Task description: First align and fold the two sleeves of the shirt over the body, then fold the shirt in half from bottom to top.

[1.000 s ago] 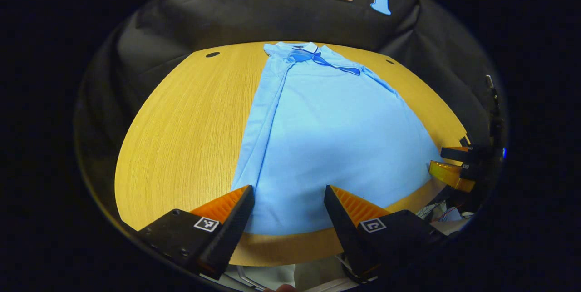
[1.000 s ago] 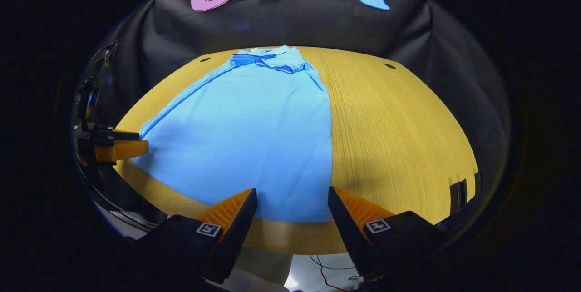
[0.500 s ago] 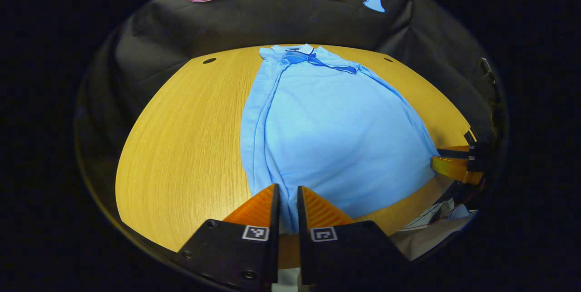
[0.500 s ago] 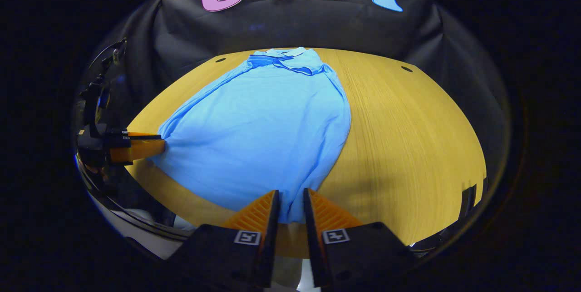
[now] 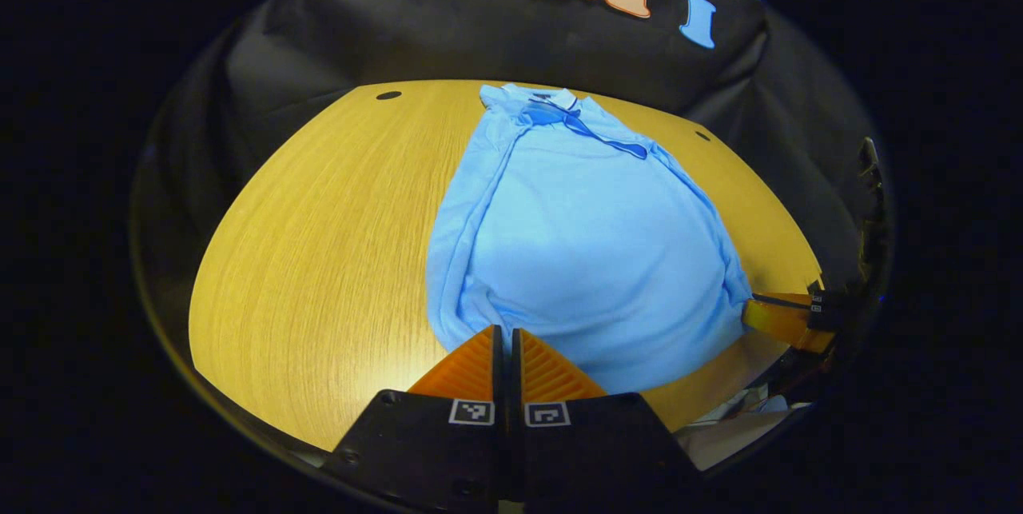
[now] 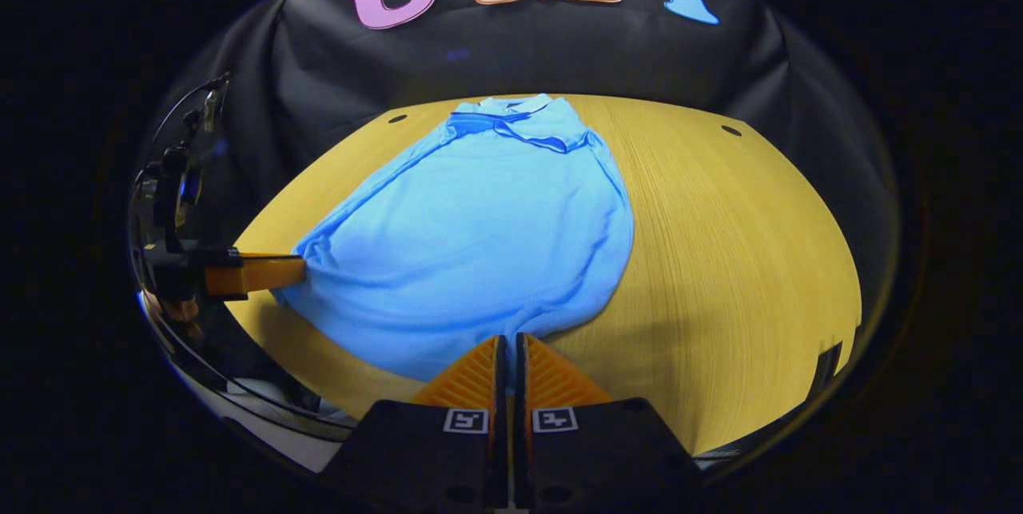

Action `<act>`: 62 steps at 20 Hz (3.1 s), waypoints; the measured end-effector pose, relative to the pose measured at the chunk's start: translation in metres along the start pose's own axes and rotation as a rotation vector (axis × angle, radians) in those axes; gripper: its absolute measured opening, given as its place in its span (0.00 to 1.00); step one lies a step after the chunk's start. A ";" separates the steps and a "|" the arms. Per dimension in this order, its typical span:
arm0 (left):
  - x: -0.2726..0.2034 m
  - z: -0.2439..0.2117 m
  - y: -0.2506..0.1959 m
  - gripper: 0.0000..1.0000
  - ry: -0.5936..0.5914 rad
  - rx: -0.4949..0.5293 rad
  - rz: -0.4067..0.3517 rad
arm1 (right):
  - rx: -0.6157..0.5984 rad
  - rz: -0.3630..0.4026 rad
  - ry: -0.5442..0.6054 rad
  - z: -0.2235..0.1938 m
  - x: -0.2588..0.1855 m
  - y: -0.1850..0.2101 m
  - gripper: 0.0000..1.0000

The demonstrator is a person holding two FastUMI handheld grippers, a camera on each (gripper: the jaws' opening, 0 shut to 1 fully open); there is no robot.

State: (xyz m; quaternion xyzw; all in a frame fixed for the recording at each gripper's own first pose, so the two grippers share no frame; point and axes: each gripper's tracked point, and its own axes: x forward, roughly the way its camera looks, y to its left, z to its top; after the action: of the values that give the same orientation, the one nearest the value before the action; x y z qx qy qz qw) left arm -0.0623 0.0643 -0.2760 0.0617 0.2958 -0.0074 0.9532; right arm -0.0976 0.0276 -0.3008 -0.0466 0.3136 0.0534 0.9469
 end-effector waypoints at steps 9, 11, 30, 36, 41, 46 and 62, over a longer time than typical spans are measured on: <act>0.023 0.105 -0.002 0.00 -0.158 -0.015 0.004 | 0.015 -0.022 -0.103 0.096 0.039 -0.023 0.06; 0.035 0.126 -0.006 0.00 -0.184 -0.015 0.001 | 0.011 -0.028 -0.122 0.117 0.049 -0.030 0.06; 0.166 0.313 0.006 0.00 -0.351 -0.061 0.040 | 0.005 -0.063 -0.279 0.302 0.202 -0.092 0.06; 0.212 0.347 0.021 0.00 -0.354 -0.034 0.089 | -0.036 -0.062 -0.329 0.359 0.257 -0.096 0.05; 0.235 0.351 0.042 0.01 -0.320 0.016 0.151 | 0.012 -0.048 -0.331 0.369 0.278 -0.094 0.13; 0.190 0.344 0.043 0.95 -0.343 -0.038 0.169 | 0.002 -0.073 -0.366 0.371 0.241 -0.102 0.90; -0.009 0.271 -0.002 0.95 -0.420 -0.088 0.134 | 0.077 -0.054 -0.449 0.273 0.015 -0.049 0.98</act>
State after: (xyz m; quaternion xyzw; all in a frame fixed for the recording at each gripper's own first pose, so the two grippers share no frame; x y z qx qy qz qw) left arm 0.0830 0.0292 -0.0499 0.0367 0.0860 0.0563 0.9940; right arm 0.0814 0.0136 -0.0883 -0.0058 0.0955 0.0253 0.9951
